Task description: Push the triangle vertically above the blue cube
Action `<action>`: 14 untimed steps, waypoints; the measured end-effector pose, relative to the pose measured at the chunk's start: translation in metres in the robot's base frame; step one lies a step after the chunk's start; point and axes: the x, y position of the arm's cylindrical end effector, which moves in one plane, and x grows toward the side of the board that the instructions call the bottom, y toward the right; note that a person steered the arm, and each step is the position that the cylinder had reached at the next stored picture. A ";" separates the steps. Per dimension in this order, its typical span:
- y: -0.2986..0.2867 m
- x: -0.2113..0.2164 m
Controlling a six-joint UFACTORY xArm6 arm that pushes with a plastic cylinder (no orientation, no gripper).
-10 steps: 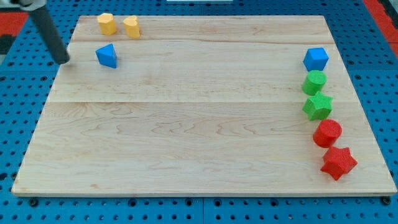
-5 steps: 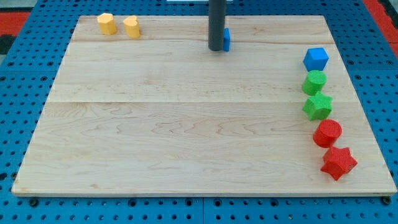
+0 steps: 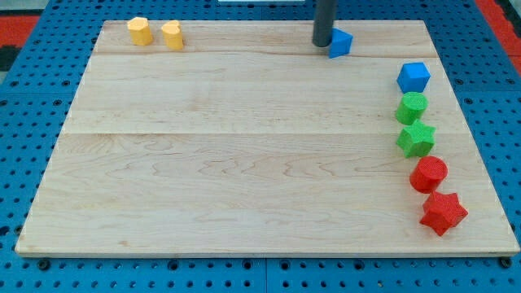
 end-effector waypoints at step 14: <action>-0.115 0.063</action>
